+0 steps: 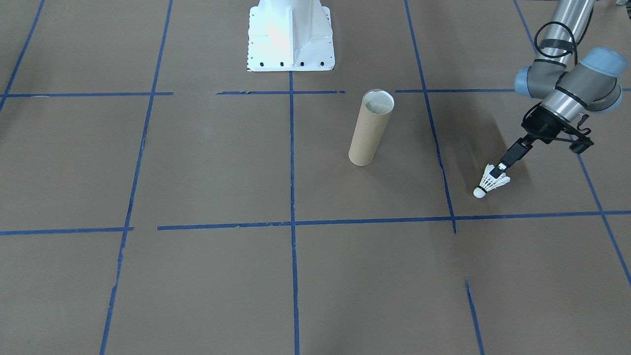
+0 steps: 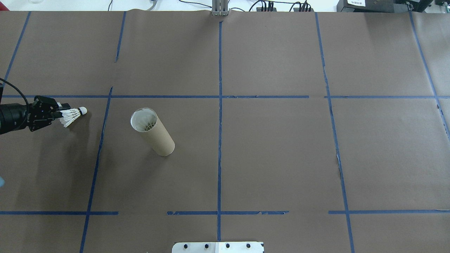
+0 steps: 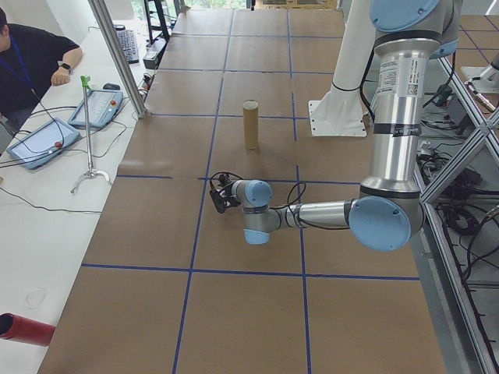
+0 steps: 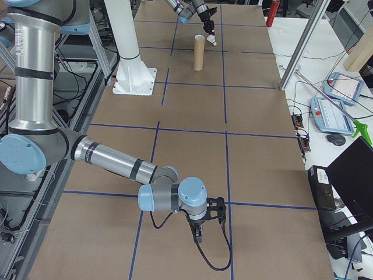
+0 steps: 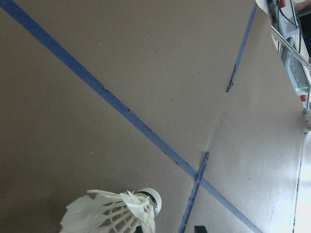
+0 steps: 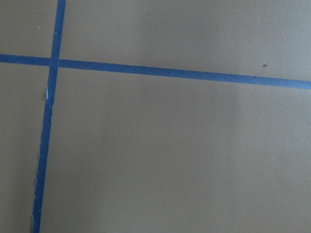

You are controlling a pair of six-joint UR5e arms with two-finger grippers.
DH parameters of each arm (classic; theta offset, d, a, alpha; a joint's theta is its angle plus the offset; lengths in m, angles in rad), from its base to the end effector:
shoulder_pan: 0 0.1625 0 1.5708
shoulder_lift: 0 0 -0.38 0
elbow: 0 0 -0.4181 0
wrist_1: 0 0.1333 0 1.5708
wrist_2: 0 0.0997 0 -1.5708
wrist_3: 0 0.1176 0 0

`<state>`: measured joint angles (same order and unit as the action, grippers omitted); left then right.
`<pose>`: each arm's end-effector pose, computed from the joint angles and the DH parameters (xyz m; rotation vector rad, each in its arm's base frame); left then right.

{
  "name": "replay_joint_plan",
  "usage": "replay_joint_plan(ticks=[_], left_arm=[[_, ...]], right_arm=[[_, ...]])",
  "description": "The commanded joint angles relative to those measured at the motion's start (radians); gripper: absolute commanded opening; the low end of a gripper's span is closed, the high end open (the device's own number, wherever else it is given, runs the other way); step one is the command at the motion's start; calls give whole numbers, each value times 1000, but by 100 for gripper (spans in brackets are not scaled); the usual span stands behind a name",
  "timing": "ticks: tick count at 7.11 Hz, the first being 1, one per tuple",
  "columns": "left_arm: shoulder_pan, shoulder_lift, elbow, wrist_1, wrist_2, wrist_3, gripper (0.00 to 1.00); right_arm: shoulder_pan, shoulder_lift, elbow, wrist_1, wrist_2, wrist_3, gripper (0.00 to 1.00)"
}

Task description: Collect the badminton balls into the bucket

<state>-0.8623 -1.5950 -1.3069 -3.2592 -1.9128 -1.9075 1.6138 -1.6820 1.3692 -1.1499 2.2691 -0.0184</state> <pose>0.2784 -0.4692 0.5562 0.1048 1.4941 -0.7278 0.0776 -0.4616 0.7476 0.1250 -0.6941 -0.0142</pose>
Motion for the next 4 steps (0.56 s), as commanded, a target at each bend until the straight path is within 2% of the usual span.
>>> replay_joint_plan(ticks=[1,4], left_arm=[[0,0,-2,-1,0,-4,42],[0,1,-14,-1,-2,-5,42]], right_arm=[[0,-1,-1,1,0,0,100],[0,1,-1,1,0,0,100]])
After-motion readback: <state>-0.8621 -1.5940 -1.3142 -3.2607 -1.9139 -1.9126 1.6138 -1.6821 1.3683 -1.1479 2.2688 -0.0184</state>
